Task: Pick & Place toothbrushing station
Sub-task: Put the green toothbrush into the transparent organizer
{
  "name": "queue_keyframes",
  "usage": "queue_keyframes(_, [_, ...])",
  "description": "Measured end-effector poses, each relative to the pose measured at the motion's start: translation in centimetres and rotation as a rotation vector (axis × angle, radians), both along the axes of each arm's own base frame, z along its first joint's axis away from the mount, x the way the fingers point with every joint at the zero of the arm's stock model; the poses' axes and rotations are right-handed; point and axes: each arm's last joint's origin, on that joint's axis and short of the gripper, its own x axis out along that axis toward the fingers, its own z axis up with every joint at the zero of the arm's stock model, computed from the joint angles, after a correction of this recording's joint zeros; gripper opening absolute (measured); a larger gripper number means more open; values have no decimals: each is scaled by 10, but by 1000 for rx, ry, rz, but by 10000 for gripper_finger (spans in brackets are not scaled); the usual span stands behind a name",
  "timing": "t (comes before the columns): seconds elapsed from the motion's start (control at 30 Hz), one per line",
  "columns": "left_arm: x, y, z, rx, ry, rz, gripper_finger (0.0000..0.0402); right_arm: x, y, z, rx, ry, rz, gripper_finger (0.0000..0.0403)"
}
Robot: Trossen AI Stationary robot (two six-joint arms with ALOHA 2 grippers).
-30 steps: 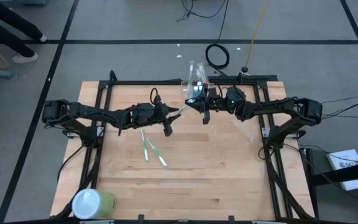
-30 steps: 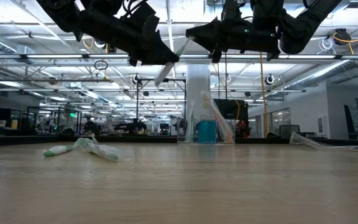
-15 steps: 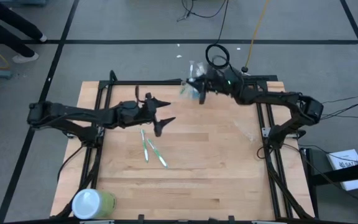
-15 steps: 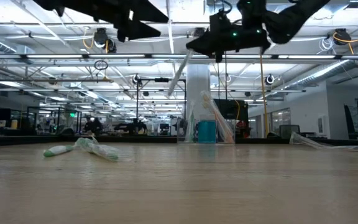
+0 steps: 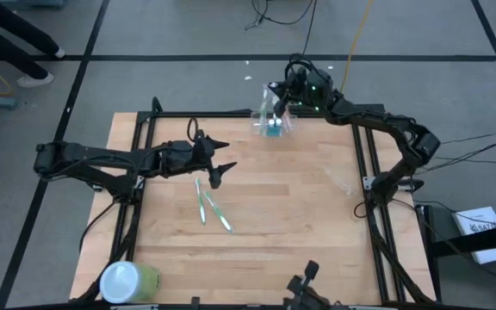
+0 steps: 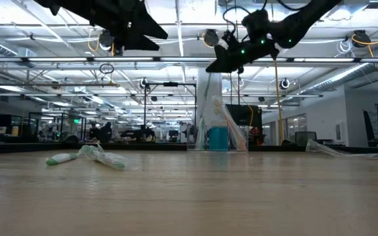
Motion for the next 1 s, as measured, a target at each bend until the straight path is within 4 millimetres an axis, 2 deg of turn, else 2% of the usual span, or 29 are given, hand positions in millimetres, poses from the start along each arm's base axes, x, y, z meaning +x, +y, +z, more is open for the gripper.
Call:
queue_keyframes(0.2, [-3, 1, 4, 11, -20, 18, 312, 8, -11, -25, 71, 21, 43, 19])
queue_keyframes(0.63, [-4, 3, 2, 24, 6, 84, 306, 27, -9, -62, 164, 89, 74, 21])
queue_keyframes(1.0, [-4, 3, 1, 14, 4, 89, 307, 32, -5, -64, 116, 115, 99, 22])
